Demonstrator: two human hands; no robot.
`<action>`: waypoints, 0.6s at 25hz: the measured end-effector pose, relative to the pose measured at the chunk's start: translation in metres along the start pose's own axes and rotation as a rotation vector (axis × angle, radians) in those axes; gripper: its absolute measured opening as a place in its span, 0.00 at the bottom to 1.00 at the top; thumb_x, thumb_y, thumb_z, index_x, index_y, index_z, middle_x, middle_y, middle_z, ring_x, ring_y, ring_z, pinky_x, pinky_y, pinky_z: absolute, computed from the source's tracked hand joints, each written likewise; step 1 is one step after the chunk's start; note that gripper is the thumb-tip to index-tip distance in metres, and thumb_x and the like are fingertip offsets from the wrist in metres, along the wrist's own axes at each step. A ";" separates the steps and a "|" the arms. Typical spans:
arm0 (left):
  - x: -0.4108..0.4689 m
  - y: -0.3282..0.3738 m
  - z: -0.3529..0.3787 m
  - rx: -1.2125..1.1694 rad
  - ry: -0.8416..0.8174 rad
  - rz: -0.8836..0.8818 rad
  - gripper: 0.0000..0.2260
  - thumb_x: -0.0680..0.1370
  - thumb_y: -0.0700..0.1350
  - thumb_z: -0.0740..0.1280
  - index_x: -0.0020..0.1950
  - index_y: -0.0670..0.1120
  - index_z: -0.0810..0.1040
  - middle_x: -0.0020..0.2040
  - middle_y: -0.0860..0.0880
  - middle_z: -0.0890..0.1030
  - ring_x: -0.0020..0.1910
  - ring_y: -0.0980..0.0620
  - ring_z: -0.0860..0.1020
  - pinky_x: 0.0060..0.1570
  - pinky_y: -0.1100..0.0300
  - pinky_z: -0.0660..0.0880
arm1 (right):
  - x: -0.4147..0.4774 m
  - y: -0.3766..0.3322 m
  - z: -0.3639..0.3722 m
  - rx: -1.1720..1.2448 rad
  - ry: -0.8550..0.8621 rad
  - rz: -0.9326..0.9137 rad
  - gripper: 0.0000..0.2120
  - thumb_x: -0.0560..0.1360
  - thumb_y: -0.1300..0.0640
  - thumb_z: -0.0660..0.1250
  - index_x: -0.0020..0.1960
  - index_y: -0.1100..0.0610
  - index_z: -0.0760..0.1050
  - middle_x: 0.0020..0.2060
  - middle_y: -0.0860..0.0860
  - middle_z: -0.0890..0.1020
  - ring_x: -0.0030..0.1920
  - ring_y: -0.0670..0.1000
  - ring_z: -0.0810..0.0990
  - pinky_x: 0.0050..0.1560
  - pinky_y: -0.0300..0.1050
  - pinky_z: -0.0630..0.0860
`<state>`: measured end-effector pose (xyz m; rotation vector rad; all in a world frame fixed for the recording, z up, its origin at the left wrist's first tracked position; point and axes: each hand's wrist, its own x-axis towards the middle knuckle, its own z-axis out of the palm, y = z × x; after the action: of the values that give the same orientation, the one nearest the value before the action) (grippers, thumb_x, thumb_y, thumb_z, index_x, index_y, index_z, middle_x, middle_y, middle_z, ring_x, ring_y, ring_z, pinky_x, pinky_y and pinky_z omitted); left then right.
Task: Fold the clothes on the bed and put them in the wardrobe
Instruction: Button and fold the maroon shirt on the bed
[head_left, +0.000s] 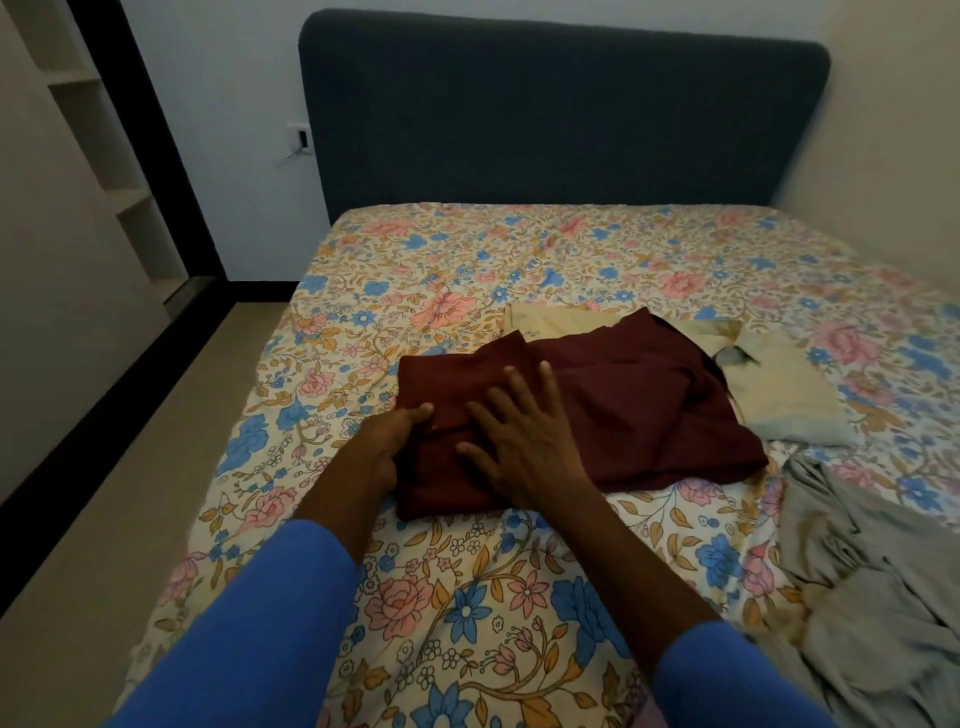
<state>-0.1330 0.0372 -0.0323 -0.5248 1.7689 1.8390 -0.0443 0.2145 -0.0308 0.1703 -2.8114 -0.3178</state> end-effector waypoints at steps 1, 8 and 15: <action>0.003 -0.002 -0.005 -0.057 -0.002 -0.018 0.20 0.76 0.53 0.76 0.63 0.45 0.82 0.54 0.41 0.86 0.52 0.40 0.84 0.50 0.45 0.80 | -0.006 0.002 -0.005 -0.009 0.057 0.174 0.29 0.82 0.34 0.52 0.65 0.54 0.78 0.66 0.58 0.77 0.76 0.64 0.65 0.79 0.69 0.46; -0.040 0.003 0.007 0.101 0.087 0.195 0.24 0.75 0.50 0.77 0.69 0.47 0.78 0.57 0.45 0.83 0.50 0.44 0.82 0.54 0.48 0.79 | -0.041 0.042 -0.011 0.222 0.125 0.309 0.27 0.77 0.38 0.62 0.72 0.52 0.70 0.74 0.56 0.70 0.77 0.61 0.64 0.72 0.65 0.64; -0.113 0.081 0.117 0.099 -0.086 0.422 0.10 0.73 0.41 0.77 0.53 0.43 0.81 0.43 0.46 0.84 0.39 0.50 0.82 0.30 0.62 0.77 | -0.073 0.158 -0.004 1.465 0.431 1.871 0.37 0.65 0.44 0.73 0.69 0.56 0.68 0.68 0.61 0.73 0.61 0.62 0.78 0.52 0.58 0.80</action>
<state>-0.0842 0.1412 0.1087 -0.0303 2.0113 1.9945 0.0128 0.3781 -0.0110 -1.5766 -1.1582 1.7219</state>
